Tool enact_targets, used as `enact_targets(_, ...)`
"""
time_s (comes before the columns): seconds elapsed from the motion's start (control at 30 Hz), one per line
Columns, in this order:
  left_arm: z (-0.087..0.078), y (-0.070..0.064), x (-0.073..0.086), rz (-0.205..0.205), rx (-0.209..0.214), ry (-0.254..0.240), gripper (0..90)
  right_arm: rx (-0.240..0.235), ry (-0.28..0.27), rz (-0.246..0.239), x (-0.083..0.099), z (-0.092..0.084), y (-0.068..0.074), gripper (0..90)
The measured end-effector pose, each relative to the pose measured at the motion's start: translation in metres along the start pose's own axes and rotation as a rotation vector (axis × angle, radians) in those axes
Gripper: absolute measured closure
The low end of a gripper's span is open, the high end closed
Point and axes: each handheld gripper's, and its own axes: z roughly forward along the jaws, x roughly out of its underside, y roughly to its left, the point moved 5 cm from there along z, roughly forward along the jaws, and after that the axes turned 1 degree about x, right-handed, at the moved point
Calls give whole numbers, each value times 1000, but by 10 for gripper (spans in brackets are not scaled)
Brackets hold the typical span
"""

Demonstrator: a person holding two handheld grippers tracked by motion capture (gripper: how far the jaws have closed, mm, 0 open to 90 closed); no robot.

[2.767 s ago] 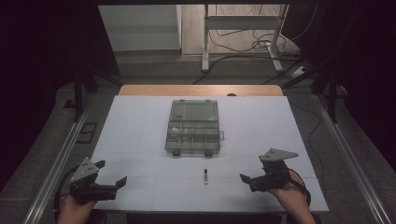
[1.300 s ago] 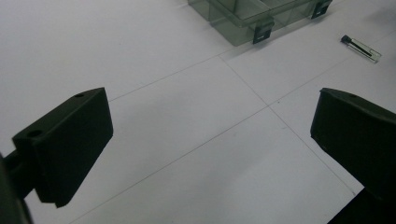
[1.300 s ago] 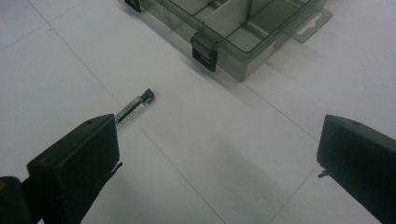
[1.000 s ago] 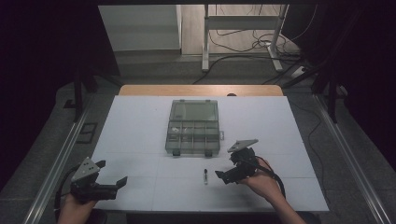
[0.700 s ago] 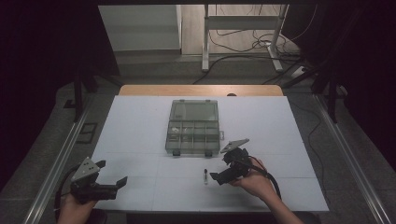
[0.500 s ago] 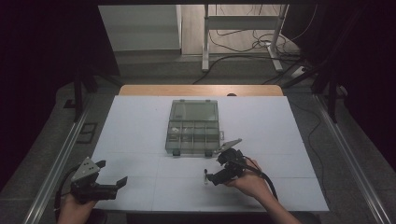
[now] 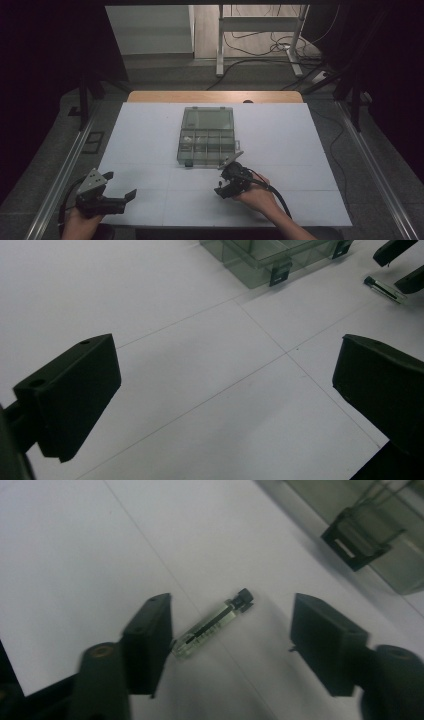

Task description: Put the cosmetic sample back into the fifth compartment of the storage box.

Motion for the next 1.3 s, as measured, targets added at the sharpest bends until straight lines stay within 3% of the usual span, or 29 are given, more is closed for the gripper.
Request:
enact_targets(0.07, 0, 0, 0, 0, 1, 0, 0, -1, 5, -4, 0, 1, 1, 437)
enact_targets(0.13, 0, 0, 0, 3, 1, 2, 0, -11, 37, -4, 3, 5, 2, 626)
enact_targets(0.17, 0, 0, 0, 3, 1, 2, 0, 24, 33, -14, 3, 5, 1, 701)
enact_targets(0.23, 1, -1, 0, 4, 0, 4, 0, 44, 28, -33, 4, 5, -2, 801)
enact_targets(0.47, 0, -1, 0, 6, 1, 3, 0, 40, 25, -47, 5, 4, -2, 806)
enact_targets(0.6, 1, -1, 0, 6, 3, 4, 0, 9, 16, -29, 5, 3, -4, 806)
enact_targets(1.3, 1, -1, 0, 4, 2, 12, 0, -8, -129, -7, -9, -23, -17, 806)
